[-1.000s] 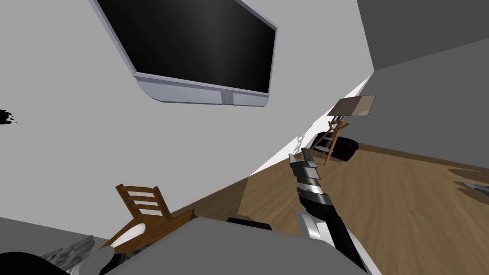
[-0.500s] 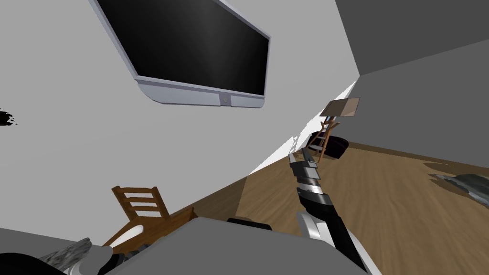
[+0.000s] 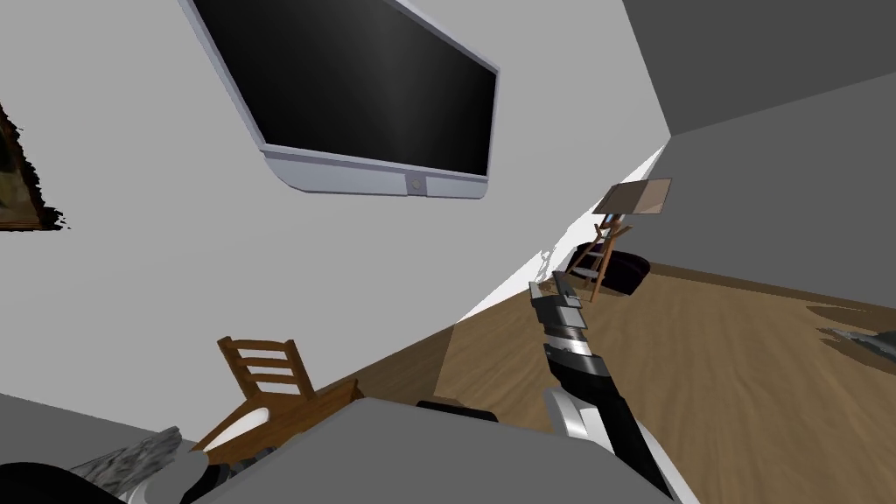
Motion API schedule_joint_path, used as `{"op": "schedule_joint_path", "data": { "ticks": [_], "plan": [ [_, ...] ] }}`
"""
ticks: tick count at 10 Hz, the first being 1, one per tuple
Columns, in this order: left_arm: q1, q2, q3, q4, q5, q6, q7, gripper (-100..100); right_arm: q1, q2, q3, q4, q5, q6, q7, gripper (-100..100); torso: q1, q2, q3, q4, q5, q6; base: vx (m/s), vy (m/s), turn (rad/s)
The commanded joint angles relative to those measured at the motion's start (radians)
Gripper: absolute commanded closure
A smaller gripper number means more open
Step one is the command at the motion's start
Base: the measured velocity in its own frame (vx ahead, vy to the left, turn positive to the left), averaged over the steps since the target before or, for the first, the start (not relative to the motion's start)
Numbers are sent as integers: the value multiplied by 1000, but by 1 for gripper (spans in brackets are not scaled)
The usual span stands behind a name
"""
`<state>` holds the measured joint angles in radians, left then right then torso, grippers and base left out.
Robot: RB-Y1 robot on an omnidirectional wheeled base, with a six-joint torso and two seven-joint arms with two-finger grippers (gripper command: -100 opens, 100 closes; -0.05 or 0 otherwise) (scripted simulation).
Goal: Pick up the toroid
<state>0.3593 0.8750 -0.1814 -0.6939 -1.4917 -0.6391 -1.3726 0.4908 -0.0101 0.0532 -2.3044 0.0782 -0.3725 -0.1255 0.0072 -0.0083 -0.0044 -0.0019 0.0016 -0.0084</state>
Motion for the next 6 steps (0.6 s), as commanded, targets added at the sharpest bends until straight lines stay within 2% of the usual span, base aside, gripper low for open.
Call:
{"op": "schedule_joint_path", "data": {
  "ticks": [1,2,3,4,5,6],
  "plan": [
    [38,-12,36,-50,-50,-15,-7,100,0,0,0,0,0,0,0,0,0,0,0,0,0,0,208,53,492],
    [67,-18,59,-102,-87,-24,-5,100,0,0,0,0,0,0,0,0,0,-6,-3,-1,0,0,249,82,379],
    [67,-18,59,-113,-96,-24,-5,100,0,0,0,0,0,0,0,0,3,-11,-6,-1,1,2,150,53,86],
    [97,-24,82,-158,-137,-33,-3,100,0,0,0,0,0,0,0,0,2,-8,-4,-1,1,4,112,43,233],
    [127,-30,106,-190,-168,-41,-1,100,0,0,0,0,0,0,0,0,2,-5,-3,-1,1,1,177,48,419],
    [127,-30,106,-220,-178,-41,-1,100,0,0,0,0,0,0,0,0,2,-6,-4,-1,1,0,131,16,153]
  ]
}}
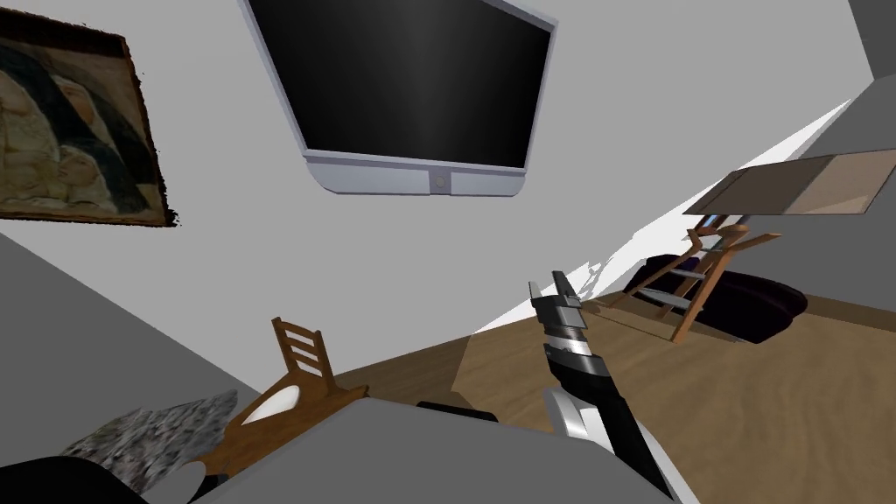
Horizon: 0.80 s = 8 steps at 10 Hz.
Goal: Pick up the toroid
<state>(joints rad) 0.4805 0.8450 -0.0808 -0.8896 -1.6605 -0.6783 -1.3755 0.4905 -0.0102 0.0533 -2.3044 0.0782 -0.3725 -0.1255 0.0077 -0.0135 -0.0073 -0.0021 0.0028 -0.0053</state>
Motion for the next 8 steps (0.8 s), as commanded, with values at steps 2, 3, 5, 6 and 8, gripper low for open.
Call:
{"op": "schedule_joint_path", "data": {
  "ticks": [2,3,5,6,8],
  "plan": [
    [35,-6,29,-78,-51,-11,3,100,0,0,0,0,0,0,0,0,-1,1,0,0,-1,-2,107,7,167],
    [65,-12,52,-116,-92,-19,5,100,0,0,0,0,0,0,0,0,-1,2,1,0,-1,-1,114,19,308],
    [95,-18,76,-170,-133,-28,7,100,0,0,0,0,0,0,0,0,0,3,1,0,0,0,109,14,167],
    [95,-18,76,-185,-133,-28,7,100,0,0,0,0,0,0,0,0,0,2,1,0,-1,-2,103,13,133],
    [125,-25,99,-238,-175,-37,9,100,0,0,0,0,0,0,0,0,1,2,1,0,-1,-2,117,11,221]
  ]
}}
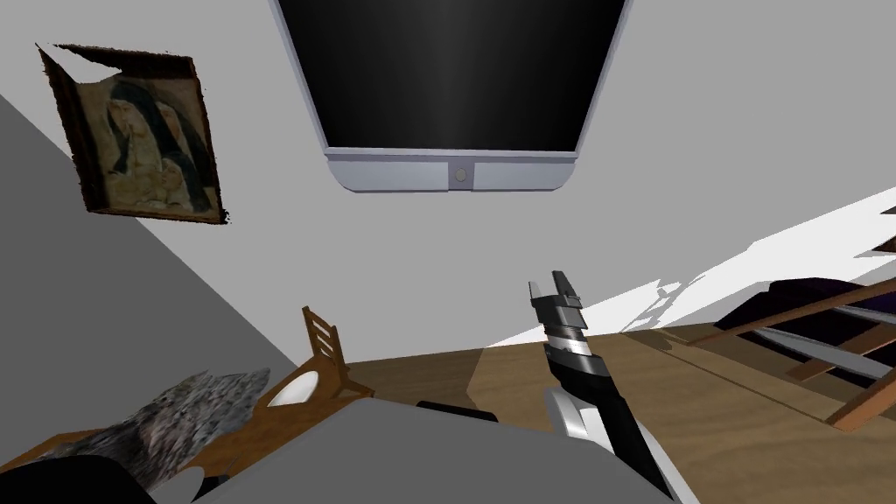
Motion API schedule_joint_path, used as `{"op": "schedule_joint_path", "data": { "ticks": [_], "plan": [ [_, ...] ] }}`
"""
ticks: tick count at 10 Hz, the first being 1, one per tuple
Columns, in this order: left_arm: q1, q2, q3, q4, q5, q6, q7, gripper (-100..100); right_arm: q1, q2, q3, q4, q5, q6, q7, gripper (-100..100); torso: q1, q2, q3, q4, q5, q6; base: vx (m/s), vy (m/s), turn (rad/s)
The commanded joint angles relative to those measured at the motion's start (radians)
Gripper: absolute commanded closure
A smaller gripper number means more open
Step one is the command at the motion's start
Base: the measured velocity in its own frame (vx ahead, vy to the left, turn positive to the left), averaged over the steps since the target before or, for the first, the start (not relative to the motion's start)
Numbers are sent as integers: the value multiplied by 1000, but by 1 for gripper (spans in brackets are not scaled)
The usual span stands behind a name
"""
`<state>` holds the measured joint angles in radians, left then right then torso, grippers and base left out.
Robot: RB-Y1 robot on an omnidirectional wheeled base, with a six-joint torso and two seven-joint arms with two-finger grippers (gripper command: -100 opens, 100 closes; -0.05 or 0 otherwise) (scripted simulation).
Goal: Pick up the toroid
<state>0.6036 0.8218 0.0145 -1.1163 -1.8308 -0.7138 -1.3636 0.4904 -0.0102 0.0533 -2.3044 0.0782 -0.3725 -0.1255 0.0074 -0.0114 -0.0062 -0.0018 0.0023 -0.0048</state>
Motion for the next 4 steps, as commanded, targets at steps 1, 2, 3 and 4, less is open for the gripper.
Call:
{"op": "schedule_joint_path", "data": {
  "ticks": [1,2,3,4],
  "plan": [
    [31,-7,27,-50,-46,-10,-1,100,0,0,0,0,0,0,0,0,0,0,0,0,0,0,135,6,203],
    [31,-7,27,-65,-46,-10,-1,100,0,0,0,0,0,0,0,0,0,-1,-1,-1,0,-1,102,-3,134],
    [28,-6,24,-51,-39,-9,-1,100,0,0,0,0,0,0,0,0,0,0,0,0,0,0,32,-7,10],
    [29,-7,25,-54,-40,-10,-1,0,0,0,0,0,0,0,0,0,0,3,2,1,0,1,9,-1,-3]
  ]
}}
